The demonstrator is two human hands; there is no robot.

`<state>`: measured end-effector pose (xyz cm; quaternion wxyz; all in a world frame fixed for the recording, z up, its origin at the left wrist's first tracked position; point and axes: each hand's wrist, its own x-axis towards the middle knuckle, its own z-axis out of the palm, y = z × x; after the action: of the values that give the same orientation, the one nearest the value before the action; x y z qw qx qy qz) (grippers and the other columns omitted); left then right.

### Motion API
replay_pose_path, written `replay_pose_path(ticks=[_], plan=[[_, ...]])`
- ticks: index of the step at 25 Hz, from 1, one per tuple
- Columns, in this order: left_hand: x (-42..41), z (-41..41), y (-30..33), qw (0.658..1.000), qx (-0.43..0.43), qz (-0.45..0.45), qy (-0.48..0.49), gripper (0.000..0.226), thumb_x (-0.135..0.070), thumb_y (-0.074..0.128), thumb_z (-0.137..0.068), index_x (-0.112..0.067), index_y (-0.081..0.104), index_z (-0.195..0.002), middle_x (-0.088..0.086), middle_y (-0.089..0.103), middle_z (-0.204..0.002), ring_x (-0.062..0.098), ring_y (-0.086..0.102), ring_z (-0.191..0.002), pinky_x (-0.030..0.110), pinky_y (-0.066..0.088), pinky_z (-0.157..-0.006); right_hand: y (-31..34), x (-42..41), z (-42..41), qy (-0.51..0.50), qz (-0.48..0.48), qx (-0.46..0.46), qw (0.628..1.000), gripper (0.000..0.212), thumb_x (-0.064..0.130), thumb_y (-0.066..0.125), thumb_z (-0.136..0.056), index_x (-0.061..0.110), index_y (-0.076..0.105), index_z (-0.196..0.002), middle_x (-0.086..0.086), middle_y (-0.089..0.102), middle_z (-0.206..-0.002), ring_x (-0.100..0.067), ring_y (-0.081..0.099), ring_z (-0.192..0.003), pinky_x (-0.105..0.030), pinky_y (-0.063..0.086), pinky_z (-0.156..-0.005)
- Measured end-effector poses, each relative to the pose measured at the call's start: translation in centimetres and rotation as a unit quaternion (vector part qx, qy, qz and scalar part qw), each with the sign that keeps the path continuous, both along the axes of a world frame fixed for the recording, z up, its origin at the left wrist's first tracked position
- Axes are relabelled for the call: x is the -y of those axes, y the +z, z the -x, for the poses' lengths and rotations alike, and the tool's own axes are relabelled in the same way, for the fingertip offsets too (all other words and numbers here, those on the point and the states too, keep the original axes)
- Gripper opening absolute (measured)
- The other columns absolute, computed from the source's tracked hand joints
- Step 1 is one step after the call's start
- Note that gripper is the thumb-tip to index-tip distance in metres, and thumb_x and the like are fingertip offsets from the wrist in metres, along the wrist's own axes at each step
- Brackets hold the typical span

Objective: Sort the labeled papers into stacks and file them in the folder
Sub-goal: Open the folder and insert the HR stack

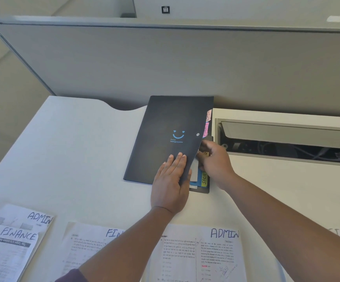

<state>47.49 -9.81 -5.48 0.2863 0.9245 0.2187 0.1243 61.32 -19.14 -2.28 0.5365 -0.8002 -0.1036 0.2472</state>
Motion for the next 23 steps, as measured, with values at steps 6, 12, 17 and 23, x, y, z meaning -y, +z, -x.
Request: replay_pose_path(ticks=[6,12,17,23], plan=[[-0.1,0.1,-0.1,1.0,0.015,0.015,0.007,0.06,-0.051,0.029,-0.105,-0.025,0.046,-0.157,-0.016,0.036,-0.162,0.015,0.031,-0.156,0.015,0.006,-0.124,-0.1,-0.1,-0.8,-0.057,-0.031,-0.114,0.991,0.009,0.007,0.069,-0.096,0.013,0.072,-0.102,0.001,0.079,-0.085,-0.008,0.071,-0.061,-0.015,0.052,-0.05],[-0.2,0.0,-0.2,0.999,0.028,0.024,0.0,0.06,-0.05,0.029,-0.106,-0.025,0.044,-0.158,-0.022,0.029,-0.158,0.015,0.029,-0.156,0.01,0.002,-0.123,-0.2,-0.1,0.1,-0.032,-0.022,-0.056,0.998,0.015,0.019,0.067,-0.1,0.028,0.073,-0.111,0.017,0.078,-0.096,0.0,0.075,-0.077,-0.018,0.059,-0.057],[-0.2,0.1,-0.1,1.0,0.015,0.013,-0.006,0.06,-0.047,0.033,-0.105,-0.021,0.045,-0.158,-0.009,0.04,-0.163,0.017,0.03,-0.156,0.011,0.0,-0.123,-0.3,0.6,1.4,-0.022,-0.062,-0.018,0.998,0.052,0.025,0.051,-0.108,0.046,0.039,-0.155,0.02,0.064,-0.128,-0.004,0.074,-0.089,-0.03,0.064,-0.074],[-0.2,-0.1,0.2,0.997,-0.051,-0.024,-0.045,0.074,-0.043,0.049,-0.088,-0.018,0.045,-0.158,-0.001,0.036,-0.167,0.021,0.025,-0.159,0.028,0.007,-0.129,-0.6,2.0,1.7,-0.042,-0.112,-0.024,0.992,0.067,0.004,0.047,-0.106,0.032,0.022,-0.161,0.024,0.045,-0.155,-0.006,0.072,-0.085,-0.038,0.062,-0.075]])
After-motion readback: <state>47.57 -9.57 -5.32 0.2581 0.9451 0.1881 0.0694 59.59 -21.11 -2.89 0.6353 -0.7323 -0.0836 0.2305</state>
